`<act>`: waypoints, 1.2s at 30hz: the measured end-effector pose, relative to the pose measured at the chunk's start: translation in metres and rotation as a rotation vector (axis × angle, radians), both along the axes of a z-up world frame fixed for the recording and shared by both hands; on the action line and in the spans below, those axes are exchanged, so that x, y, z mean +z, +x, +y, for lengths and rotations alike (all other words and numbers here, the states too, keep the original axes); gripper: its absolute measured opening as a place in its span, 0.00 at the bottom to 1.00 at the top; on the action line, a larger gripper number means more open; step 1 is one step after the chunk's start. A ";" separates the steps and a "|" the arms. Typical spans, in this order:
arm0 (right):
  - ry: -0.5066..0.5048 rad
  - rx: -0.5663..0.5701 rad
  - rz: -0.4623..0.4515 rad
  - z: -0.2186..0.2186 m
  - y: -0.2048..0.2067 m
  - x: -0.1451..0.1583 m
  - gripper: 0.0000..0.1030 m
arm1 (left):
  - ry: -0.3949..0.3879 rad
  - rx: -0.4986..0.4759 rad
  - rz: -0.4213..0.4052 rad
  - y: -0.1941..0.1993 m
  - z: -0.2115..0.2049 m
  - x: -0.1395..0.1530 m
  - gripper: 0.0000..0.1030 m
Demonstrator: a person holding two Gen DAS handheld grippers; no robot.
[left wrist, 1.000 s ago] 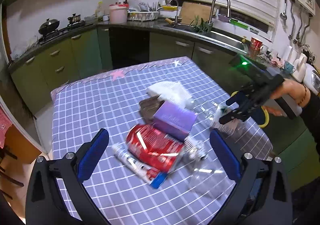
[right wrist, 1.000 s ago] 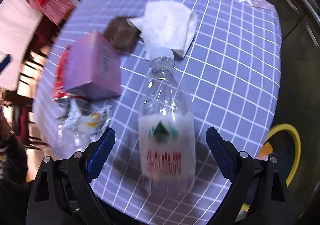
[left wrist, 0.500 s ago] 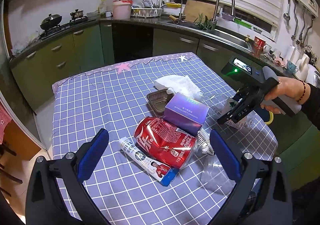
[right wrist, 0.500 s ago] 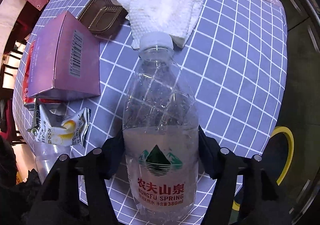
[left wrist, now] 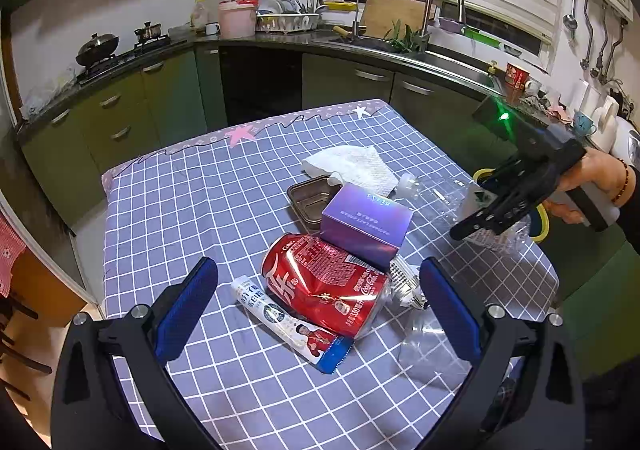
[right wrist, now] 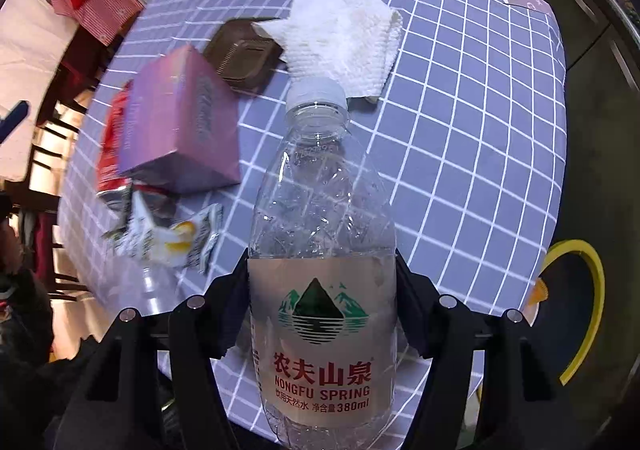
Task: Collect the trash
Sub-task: 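Grasp the Nongfu Spring water bottle with the right gripper, then drop the water bottle into the bin while the left tool approaches the purple box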
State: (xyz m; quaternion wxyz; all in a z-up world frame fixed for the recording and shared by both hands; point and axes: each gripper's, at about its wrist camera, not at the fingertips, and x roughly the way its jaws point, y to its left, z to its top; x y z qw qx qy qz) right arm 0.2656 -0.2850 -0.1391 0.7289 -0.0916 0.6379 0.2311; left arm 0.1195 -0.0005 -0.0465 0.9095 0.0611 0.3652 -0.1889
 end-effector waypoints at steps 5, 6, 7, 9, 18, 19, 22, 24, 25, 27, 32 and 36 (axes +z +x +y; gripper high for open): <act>0.071 -0.071 -0.055 -0.042 -0.016 0.035 0.62 | 0.007 -0.007 -0.005 -0.002 -0.003 0.001 0.93; 0.076 -0.095 -0.065 -0.050 -0.018 0.041 0.62 | 0.008 -0.010 -0.007 -0.003 -0.004 0.002 0.93; 0.074 -0.140 -0.082 -0.071 -0.019 0.046 0.62 | 0.009 -0.013 -0.009 -0.004 -0.006 0.003 0.93; 0.046 -0.224 -0.107 -0.105 -0.015 0.047 0.62 | 0.011 -0.020 -0.011 -0.005 -0.008 0.003 0.93; -0.088 -0.603 -0.070 -0.267 -0.005 -0.009 0.62 | 0.028 -0.065 -0.018 -0.013 -0.029 0.007 0.93; -0.098 -0.629 -0.056 -0.280 -0.004 -0.019 0.63 | 0.036 -0.074 -0.018 -0.014 -0.033 0.007 0.93; -0.106 -0.666 -0.031 -0.299 -0.004 -0.036 0.67 | 0.054 -0.093 -0.018 -0.018 -0.043 0.009 0.93; -0.113 -0.687 -0.042 -0.309 -0.006 -0.038 0.74 | 0.062 -0.103 -0.017 -0.019 -0.047 0.009 0.93; -0.102 -0.693 -0.048 -0.312 -0.007 -0.037 0.74 | 0.066 -0.106 -0.015 -0.019 -0.048 0.010 0.93; -0.066 -0.699 -0.058 -0.315 -0.011 -0.033 0.74 | 0.062 -0.108 -0.003 -0.016 -0.048 0.009 0.93; -0.020 -0.660 -0.087 -0.302 -0.022 -0.021 0.74 | 0.031 -0.102 0.017 -0.002 -0.040 0.006 0.93; -0.007 -0.624 -0.082 -0.286 -0.026 -0.017 0.74 | 0.010 -0.077 0.069 0.014 -0.030 -0.002 0.93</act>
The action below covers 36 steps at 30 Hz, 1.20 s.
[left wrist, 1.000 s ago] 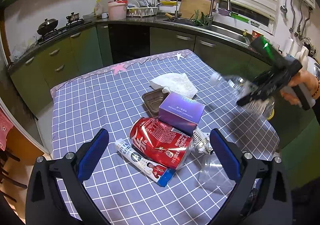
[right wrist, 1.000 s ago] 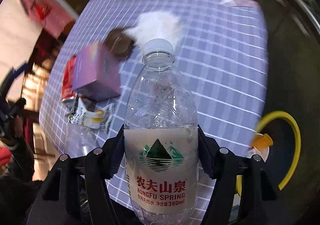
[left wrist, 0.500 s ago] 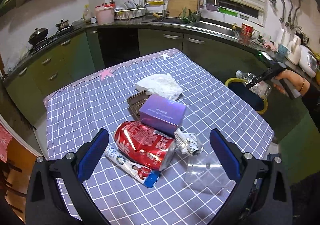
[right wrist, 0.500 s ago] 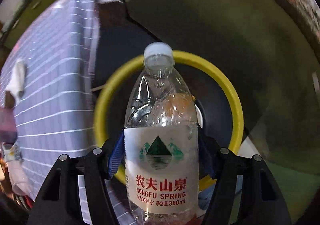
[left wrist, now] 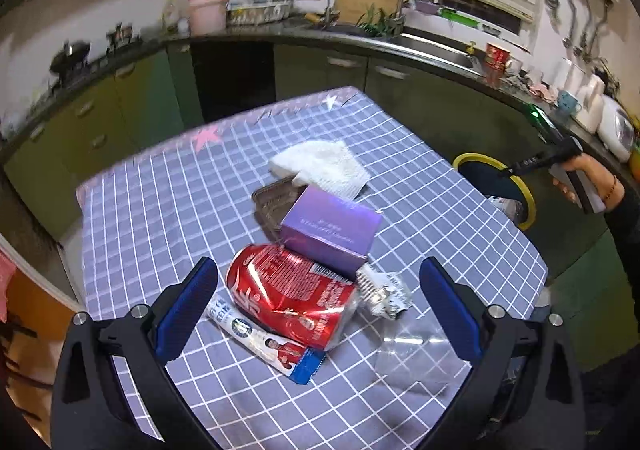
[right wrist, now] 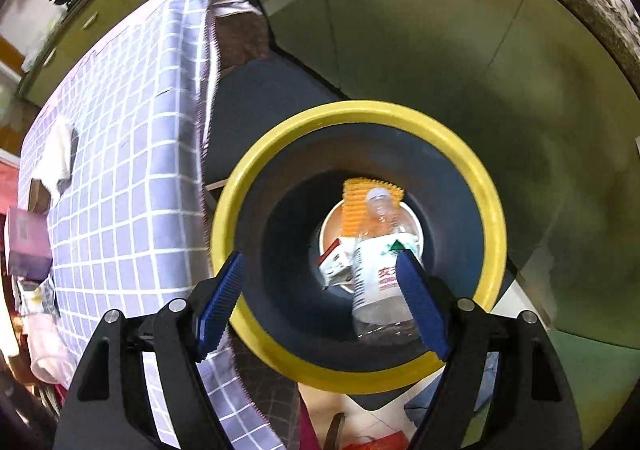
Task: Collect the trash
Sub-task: 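Drop the water bottle into the bin while the left tool approaches the purple box, then grasp the white toothpaste tube with the left gripper and lift it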
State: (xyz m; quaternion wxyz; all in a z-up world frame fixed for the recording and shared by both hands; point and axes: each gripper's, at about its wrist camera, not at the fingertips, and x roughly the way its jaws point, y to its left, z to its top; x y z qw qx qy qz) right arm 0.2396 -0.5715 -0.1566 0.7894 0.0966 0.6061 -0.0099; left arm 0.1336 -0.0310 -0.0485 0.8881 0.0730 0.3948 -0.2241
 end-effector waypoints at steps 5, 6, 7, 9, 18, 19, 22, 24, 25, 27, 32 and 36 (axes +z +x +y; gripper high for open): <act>0.007 0.025 0.004 0.020 0.001 -0.003 0.74 | -0.065 0.093 0.155 0.020 0.022 -0.023 0.93; 0.007 0.029 0.004 0.022 0.001 -0.003 0.74 | -0.063 0.114 0.168 0.021 0.025 -0.027 0.93; 0.006 0.034 0.005 0.025 0.001 -0.003 0.74 | -0.062 0.126 0.175 0.022 0.027 -0.029 0.93; 0.007 0.042 0.008 0.030 0.008 -0.009 0.74 | -0.055 0.150 0.190 0.024 0.031 -0.033 0.93; 0.016 0.087 0.013 0.047 0.010 -0.009 0.74 | 0.017 0.249 0.285 0.036 0.051 -0.062 0.78; 0.016 0.090 0.014 0.048 0.010 -0.009 0.74 | 0.023 0.250 0.298 0.038 0.051 -0.066 0.77; 0.020 0.091 0.014 0.049 0.012 -0.012 0.74 | 0.044 0.258 0.340 0.044 0.051 -0.080 0.70; 0.021 0.092 0.015 0.049 0.012 -0.013 0.74 | 0.049 0.266 0.362 0.047 0.052 -0.088 0.65; 0.021 0.093 0.016 0.049 0.012 -0.014 0.74 | 0.051 0.270 0.373 0.050 0.053 -0.091 0.64; 0.022 0.089 0.023 0.048 0.012 -0.014 0.74 | 0.054 0.281 0.389 0.053 0.054 -0.096 0.60; 0.026 0.084 0.024 0.046 0.012 -0.015 0.74 | 0.068 0.293 0.410 0.064 0.054 -0.105 0.57; 0.031 0.086 0.030 0.046 0.011 -0.018 0.74 | 0.086 0.285 0.419 0.069 0.051 -0.113 0.42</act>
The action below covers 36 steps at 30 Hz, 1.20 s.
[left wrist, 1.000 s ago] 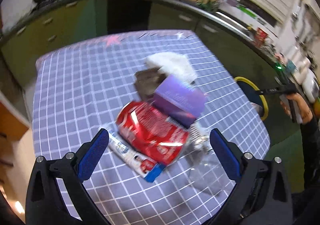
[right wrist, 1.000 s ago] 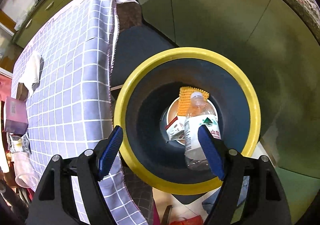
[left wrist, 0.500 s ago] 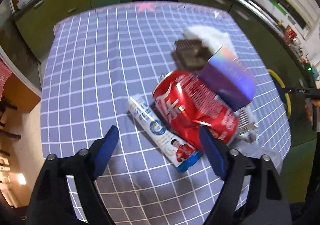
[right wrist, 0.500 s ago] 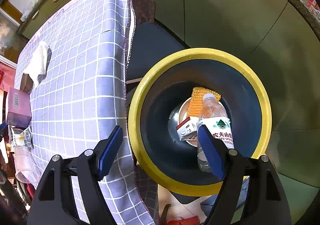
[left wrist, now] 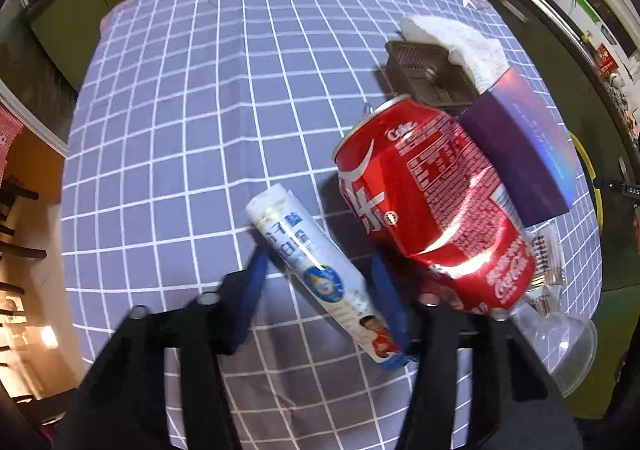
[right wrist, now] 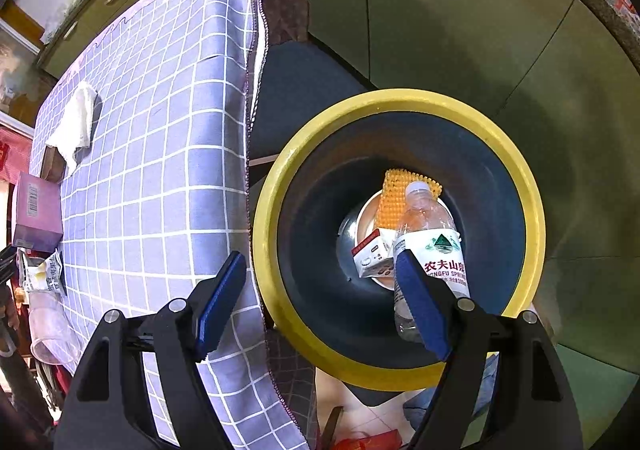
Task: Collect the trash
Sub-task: 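Grasp the white toothpaste tube with the left gripper and lift it, then carry the toothpaste tube over the bin and open the left gripper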
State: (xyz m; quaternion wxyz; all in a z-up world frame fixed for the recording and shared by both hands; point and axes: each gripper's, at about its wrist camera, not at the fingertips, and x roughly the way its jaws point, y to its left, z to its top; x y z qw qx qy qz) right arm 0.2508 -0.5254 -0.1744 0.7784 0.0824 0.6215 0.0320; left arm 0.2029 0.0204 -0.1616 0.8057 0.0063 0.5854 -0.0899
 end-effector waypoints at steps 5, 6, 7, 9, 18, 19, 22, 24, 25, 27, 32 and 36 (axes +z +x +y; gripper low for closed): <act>0.002 0.002 0.007 0.000 -0.001 -0.002 0.74 | 0.012 -0.033 0.001 -0.005 -0.002 0.001 0.29; 0.004 0.001 0.005 0.000 -0.001 -0.002 0.74 | 0.009 -0.037 0.001 -0.006 -0.001 0.002 0.22; 0.006 -0.001 0.003 -0.001 -0.001 -0.001 0.74 | 0.004 -0.042 0.000 -0.008 -0.001 0.003 0.15; 0.012 -0.002 0.000 -0.001 -0.001 -0.001 0.74 | -0.001 -0.051 -0.007 -0.012 0.001 0.008 0.12; 0.030 -0.003 -0.024 -0.003 -0.008 0.008 0.74 | 0.000 -0.124 -0.118 -0.048 -0.005 0.065 0.12; 0.034 -0.007 -0.034 -0.005 -0.010 0.011 0.74 | -0.004 -0.134 -0.129 -0.049 -0.013 0.071 0.12; 0.044 -0.023 -0.062 -0.014 -0.017 0.019 0.74 | -0.019 -0.209 -0.179 -0.061 -0.036 0.100 0.12; 0.049 -0.035 -0.081 -0.020 -0.024 0.024 0.74 | -0.022 -0.259 -0.200 -0.062 -0.054 0.112 0.12; 0.050 -0.041 -0.090 -0.023 -0.027 0.026 0.74 | -0.028 -0.306 -0.214 -0.063 -0.071 0.121 0.12; 0.051 -0.059 -0.114 -0.034 -0.040 0.031 0.74 | -0.043 -0.372 -0.219 -0.057 -0.098 0.129 0.12; 0.047 -0.111 -0.156 -0.067 -0.075 0.039 0.74 | -0.072 -0.606 -0.232 -0.047 -0.203 0.142 0.12; 0.047 -0.155 -0.185 -0.095 -0.108 0.042 0.74 | -0.087 -0.770 -0.219 -0.037 -0.291 0.137 0.12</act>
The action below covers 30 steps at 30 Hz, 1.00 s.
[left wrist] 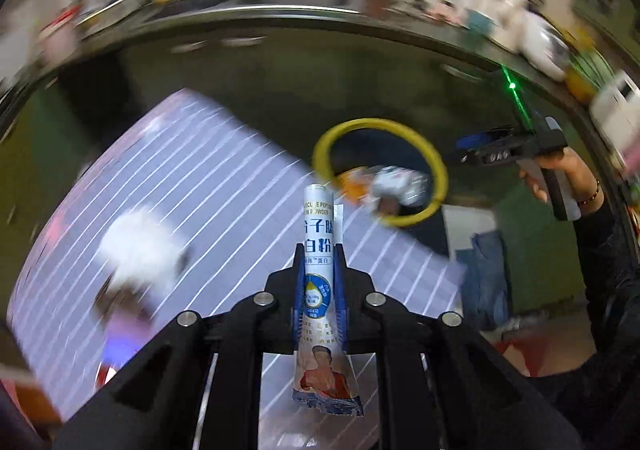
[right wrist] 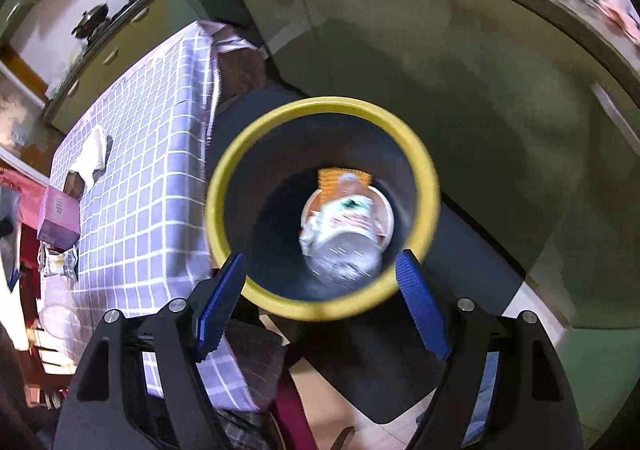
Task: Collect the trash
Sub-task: 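Carry the toothpaste tube over the bin and open the left gripper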
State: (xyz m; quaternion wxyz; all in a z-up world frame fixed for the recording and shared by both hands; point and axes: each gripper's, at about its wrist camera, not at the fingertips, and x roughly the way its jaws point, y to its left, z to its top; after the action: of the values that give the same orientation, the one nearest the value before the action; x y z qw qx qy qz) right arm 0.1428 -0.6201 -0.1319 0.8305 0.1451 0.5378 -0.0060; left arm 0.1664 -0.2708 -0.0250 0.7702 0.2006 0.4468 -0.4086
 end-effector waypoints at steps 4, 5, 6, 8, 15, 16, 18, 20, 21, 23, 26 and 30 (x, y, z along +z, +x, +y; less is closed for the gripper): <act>0.006 -0.037 -0.032 -0.026 -0.030 0.003 0.74 | 0.018 -0.109 0.004 0.009 -0.084 -0.019 0.12; 0.009 -0.043 -0.038 -0.030 -0.035 0.004 0.74 | 0.028 -0.125 0.006 0.012 -0.101 -0.025 0.12; 0.014 -0.050 -0.042 -0.035 -0.041 0.003 0.74 | 0.040 -0.138 0.014 0.017 -0.121 -0.033 0.12; 0.020 -0.062 -0.047 -0.044 -0.052 0.000 0.74 | 0.064 -0.151 0.025 0.023 -0.150 -0.049 0.12; 0.039 -0.097 -0.051 -0.067 -0.072 -0.012 0.75 | 0.125 -0.126 0.026 0.048 -0.205 -0.094 0.36; 0.040 -0.101 -0.049 -0.068 -0.072 -0.013 0.75 | 0.127 -0.120 0.028 0.049 -0.210 -0.097 0.36; 0.040 -0.112 -0.043 -0.072 -0.072 -0.017 0.75 | 0.121 -0.114 0.041 0.051 -0.210 -0.097 0.37; 0.041 -0.117 -0.036 -0.073 -0.071 -0.019 0.75 | 0.101 -0.101 0.040 0.050 -0.200 -0.088 0.44; 0.042 -0.118 -0.035 -0.072 -0.070 -0.019 0.75 | 0.075 -0.091 0.036 0.048 -0.191 -0.079 0.48; 0.038 -0.108 -0.033 -0.066 -0.066 -0.018 0.75 | 0.024 -0.079 0.022 0.046 -0.172 -0.060 0.52; 0.028 -0.077 -0.027 -0.049 -0.055 -0.014 0.75 | -0.078 -0.042 -0.044 0.040 -0.122 -0.020 0.62; 0.011 0.006 -0.026 -0.011 -0.032 -0.001 0.75 | -0.172 0.064 -0.155 0.031 -0.036 0.022 0.69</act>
State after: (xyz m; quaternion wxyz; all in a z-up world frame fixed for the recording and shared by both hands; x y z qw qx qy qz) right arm 0.1108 -0.6312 -0.1334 0.8365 0.1481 0.5276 0.0013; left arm 0.1974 -0.3070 -0.0026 0.8295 0.1506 0.3554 -0.4037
